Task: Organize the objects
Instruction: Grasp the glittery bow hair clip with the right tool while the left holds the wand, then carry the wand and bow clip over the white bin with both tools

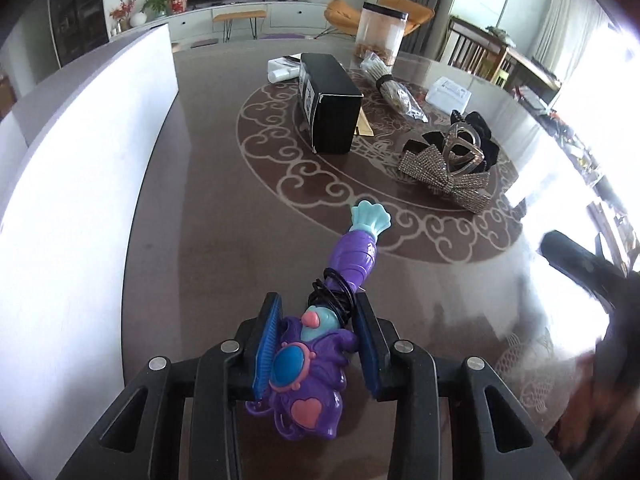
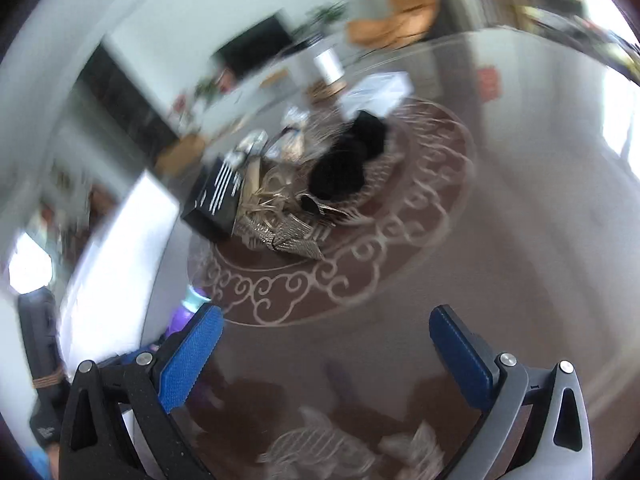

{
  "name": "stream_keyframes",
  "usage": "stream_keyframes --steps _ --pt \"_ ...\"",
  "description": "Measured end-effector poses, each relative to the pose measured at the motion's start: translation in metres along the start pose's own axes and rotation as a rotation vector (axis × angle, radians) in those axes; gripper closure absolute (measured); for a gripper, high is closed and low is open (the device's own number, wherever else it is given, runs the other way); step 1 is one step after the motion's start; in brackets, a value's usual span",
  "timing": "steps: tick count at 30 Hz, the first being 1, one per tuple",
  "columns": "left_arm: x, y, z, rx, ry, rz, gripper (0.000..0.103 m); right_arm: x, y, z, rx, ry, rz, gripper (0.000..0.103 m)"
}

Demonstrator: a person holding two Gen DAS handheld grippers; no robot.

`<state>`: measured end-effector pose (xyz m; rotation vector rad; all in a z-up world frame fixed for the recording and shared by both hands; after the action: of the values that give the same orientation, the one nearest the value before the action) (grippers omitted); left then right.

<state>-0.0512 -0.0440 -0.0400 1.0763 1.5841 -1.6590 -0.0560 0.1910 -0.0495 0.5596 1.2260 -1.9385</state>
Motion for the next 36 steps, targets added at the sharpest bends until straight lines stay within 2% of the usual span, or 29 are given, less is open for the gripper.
stream_keyframes --steps 3,5,8,9,11,12,14,17,19,20,21,24,28,29,30,32,36 --pt "-0.004 0.006 0.004 -0.012 0.02 -0.009 0.067 0.03 -0.028 0.02 -0.201 0.006 0.136 0.0" --pt "-0.006 0.009 0.007 -0.028 0.037 -0.013 0.067 0.047 -0.042 0.032 -0.28 -0.007 0.19 0.0" --pt "-0.008 0.012 0.012 -0.051 0.053 -0.01 0.067 0.078 -0.058 0.044 -0.369 0.078 0.225 0.002" --pt "-0.008 0.012 0.012 -0.055 0.058 -0.009 0.067 0.089 -0.06 0.043 -0.372 0.08 0.245 0.016" --pt "-0.009 0.014 0.014 -0.058 0.063 -0.01 0.067 0.096 -0.06 0.044 -0.366 0.044 0.277 0.034" --pt "-0.01 0.015 0.016 -0.058 0.064 -0.013 0.067 0.094 -0.056 0.049 -0.38 0.019 0.275 0.047" --pt "-0.013 0.02 0.019 -0.06 0.063 -0.024 0.067 0.086 -0.045 0.054 -0.363 -0.083 0.332 0.062" --pt "-0.015 0.024 0.022 -0.065 0.064 -0.043 0.067 0.072 -0.028 0.062 -0.397 -0.082 0.387 0.06" --pt "-0.016 0.025 0.023 -0.071 0.065 -0.053 0.067 0.065 -0.023 0.063 -0.397 -0.062 0.406 0.038" --pt "-0.017 0.026 0.023 -0.079 0.065 -0.059 0.067 0.062 -0.023 0.065 -0.398 -0.046 0.395 0.022" --pt "-0.017 0.026 0.024 -0.085 0.067 -0.062 0.067 0.058 -0.026 0.069 -0.409 -0.027 0.355 0.015" --pt "-0.018 0.027 0.024 -0.102 0.086 -0.055 0.067 0.059 -0.037 0.084 -0.408 0.011 0.264 0.015" --pt "-0.025 0.026 0.024 -0.104 0.093 -0.065 0.067 0.088 -0.051 0.101 -0.377 0.064 0.243 0.016" --pt "-0.027 0.026 0.024 -0.106 0.098 -0.067 0.067 0.099 -0.051 0.1 -0.376 0.083 0.264 0.021" --pt "-0.029 0.026 0.025 -0.105 0.102 -0.07 0.067 0.104 -0.051 0.099 -0.369 0.094 0.279 0.049" --pt "-0.035 0.027 0.024 -0.102 0.113 -0.083 0.067 0.105 -0.049 0.095 -0.346 0.092 0.286 0.049" --pt "-0.047 0.027 0.024 -0.112 0.153 -0.106 0.067 0.069 -0.046 0.09 -0.342 0.086 0.233 0.049"
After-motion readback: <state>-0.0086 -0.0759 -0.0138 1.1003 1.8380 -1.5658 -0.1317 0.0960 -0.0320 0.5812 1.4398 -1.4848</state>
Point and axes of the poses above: each gripper's, at about its wrist camera, not at the fingertips, and x roughly the way its jaws point, z to its left, y to its underside, the point moved 1 cm from there along x, roughly the way its jaws point, and after that the axes turned 6 degrees about -y, right-handed, at the moved point
